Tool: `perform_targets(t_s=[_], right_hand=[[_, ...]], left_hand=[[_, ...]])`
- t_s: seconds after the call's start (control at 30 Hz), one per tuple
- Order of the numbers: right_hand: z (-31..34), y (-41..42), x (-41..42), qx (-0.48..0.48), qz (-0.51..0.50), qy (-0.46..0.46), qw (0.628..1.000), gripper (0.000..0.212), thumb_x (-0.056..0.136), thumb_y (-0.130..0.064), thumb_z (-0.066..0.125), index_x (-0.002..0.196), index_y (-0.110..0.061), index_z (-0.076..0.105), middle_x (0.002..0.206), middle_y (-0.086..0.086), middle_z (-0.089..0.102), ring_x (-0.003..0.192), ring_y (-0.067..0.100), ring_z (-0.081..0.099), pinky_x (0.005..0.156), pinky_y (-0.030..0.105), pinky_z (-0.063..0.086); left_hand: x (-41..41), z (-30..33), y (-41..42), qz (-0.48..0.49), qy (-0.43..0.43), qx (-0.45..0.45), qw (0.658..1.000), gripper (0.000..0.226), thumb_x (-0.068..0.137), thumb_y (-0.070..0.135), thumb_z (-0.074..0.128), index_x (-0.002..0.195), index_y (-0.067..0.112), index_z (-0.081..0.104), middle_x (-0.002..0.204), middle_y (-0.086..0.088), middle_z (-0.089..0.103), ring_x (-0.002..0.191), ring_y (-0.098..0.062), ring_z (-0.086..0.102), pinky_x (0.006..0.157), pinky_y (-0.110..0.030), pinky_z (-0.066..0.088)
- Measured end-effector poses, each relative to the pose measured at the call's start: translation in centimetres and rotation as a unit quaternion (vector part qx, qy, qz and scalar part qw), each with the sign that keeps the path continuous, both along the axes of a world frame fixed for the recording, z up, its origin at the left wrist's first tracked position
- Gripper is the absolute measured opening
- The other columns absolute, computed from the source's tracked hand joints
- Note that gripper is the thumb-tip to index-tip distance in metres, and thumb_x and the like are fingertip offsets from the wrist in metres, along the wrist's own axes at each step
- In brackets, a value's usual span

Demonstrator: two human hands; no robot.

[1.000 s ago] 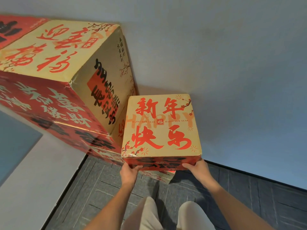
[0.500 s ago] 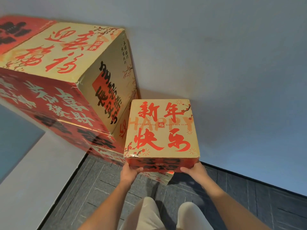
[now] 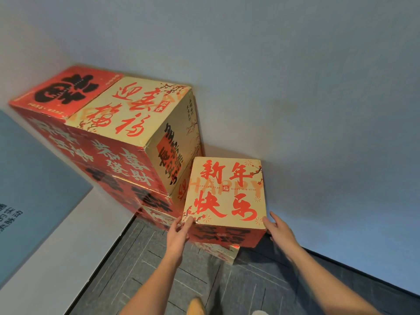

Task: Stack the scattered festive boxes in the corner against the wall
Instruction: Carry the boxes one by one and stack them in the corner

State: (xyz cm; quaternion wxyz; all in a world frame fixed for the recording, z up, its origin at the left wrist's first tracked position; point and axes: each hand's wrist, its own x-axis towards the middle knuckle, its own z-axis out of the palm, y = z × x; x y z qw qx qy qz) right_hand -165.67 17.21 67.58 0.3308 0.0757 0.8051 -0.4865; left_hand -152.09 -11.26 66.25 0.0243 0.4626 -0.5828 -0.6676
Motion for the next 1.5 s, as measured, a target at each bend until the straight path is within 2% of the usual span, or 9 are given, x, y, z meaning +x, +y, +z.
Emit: perform_targets(t_s=[0.1, 0.23, 0.57, 0.77, 0.9, 1.1, 1.17, 1.27, 1.5], right_hand=[[0.7, -1.4, 0.2, 0.023, -0.007, 0.032, 0.999, 0.050, 0.100, -0.038, 0.053, 0.148, -0.029, 0.043, 0.111, 0.000, 0.071, 0.104, 0.017, 0.064, 0.093, 0.039, 0.053], [0.5, -2.7, 0.7, 0.022, -0.047, 0.034, 0.998, 0.046, 0.099, -0.031, 0.057, 0.144, -0.026, 0.050, 0.107, 0.000, 0.072, 0.098, 0.017, 0.066, 0.091, 0.041, 0.056], [0.0, -6.6, 2.9, 0.003, -0.122, 0.014, 0.992, 0.048, 0.099, -0.028, 0.059, 0.145, -0.028, 0.047, 0.104, -0.004, 0.070, 0.094, 0.016, 0.067, 0.074, 0.027, 0.057], [0.2, -8.2, 3.9, 0.011, -0.134, 0.017, 0.991, 0.049, 0.099, -0.029, 0.058, 0.146, -0.028, 0.046, 0.105, -0.001, 0.072, 0.094, 0.016, 0.068, 0.072, 0.027, 0.057], [0.2, -8.9, 4.1, 0.013, -0.140, 0.018, 0.990, 0.050, 0.099, -0.027, 0.058, 0.147, -0.027, 0.044, 0.106, -0.001, 0.070, 0.095, 0.015, 0.067, 0.073, 0.025, 0.056], [0.3, -9.3, 3.7, 0.034, -0.131, 0.022, 0.991, 0.049, 0.100, -0.027, 0.056, 0.147, -0.026, 0.044, 0.106, -0.002, 0.070, 0.094, 0.014, 0.066, 0.070, 0.027, 0.057], [0.4, -9.4, 3.9, 0.048, -0.124, 0.027, 0.991, 0.049, 0.101, -0.029, 0.055, 0.148, -0.027, 0.043, 0.103, -0.003, 0.071, 0.091, 0.014, 0.066, 0.062, 0.023, 0.053], [0.6, -9.3, 4.3, 0.056, -0.122, 0.031, 0.990, 0.050, 0.100, -0.032, 0.056, 0.148, -0.030, 0.042, 0.096, -0.005, 0.072, 0.088, 0.013, 0.067, 0.061, 0.022, 0.053], [0.9, -8.6, 4.8, 0.078, -0.118, 0.039, 0.989, 0.046, 0.100, -0.028, 0.054, 0.145, -0.030, 0.047, 0.079, -0.007, 0.068, 0.066, 0.010, 0.059, 0.051, 0.017, 0.041]], left_hand=[[-0.9, -0.6, -0.9, 0.011, -0.020, -0.031, 0.999, 0.045, 0.085, 0.044, 0.073, 0.121, 0.020, 0.060, 0.120, -0.015, 0.064, 0.105, -0.026, 0.062, 0.098, -0.048, 0.052], [-1.6, -2.3, -3.5, -0.008, -0.040, -0.044, 0.998, 0.036, 0.080, 0.051, 0.074, 0.105, 0.028, 0.065, 0.115, -0.012, 0.068, 0.100, -0.027, 0.062, 0.095, -0.049, 0.053], [-5.4, -1.6, -8.8, -0.070, -0.081, -0.080, 0.991, 0.062, 0.087, 0.046, 0.070, 0.133, 0.009, 0.050, 0.122, -0.011, 0.063, 0.112, -0.031, 0.063, 0.102, -0.049, 0.049], [-6.5, -2.0, -10.7, -0.092, -0.090, -0.105, 0.986, 0.045, 0.089, 0.046, 0.068, 0.097, 0.002, 0.060, 0.094, -0.013, 0.068, 0.096, -0.033, 0.065, 0.096, -0.046, 0.050], [-6.7, -2.0, -11.1, -0.083, -0.086, -0.107, 0.987, 0.037, 0.090, 0.041, 0.068, 0.077, 0.010, 0.051, 0.084, -0.010, 0.063, 0.087, -0.029, 0.060, 0.092, -0.040, 0.046], [-6.3, -3.0, -11.5, -0.095, -0.100, -0.106, 0.985, 0.067, 0.085, 0.055, 0.067, 0.111, -0.006, 0.058, 0.100, -0.016, 0.068, 0.102, -0.036, 0.064, 0.097, -0.045, 0.048], [-6.2, -1.9, -11.1, -0.095, -0.096, -0.102, 0.986, 0.062, 0.088, 0.051, 0.066, 0.117, -0.002, 0.056, 0.108, -0.015, 0.067, 0.106, -0.033, 0.062, 0.096, -0.041, 0.046], [-6.0, -1.6, -11.0, -0.099, -0.094, -0.104, 0.985, 0.051, 0.090, 0.045, 0.067, 0.116, 0.003, 0.054, 0.110, -0.015, 0.066, 0.106, -0.033, 0.061, 0.090, -0.038, 0.044], [-5.7, -2.6, -10.9, -0.114, -0.087, -0.115, 0.983, 0.042, 0.088, 0.048, 0.067, 0.105, 0.011, 0.054, 0.106, -0.011, 0.066, 0.104, -0.032, 0.062, 0.098, -0.048, 0.048]])
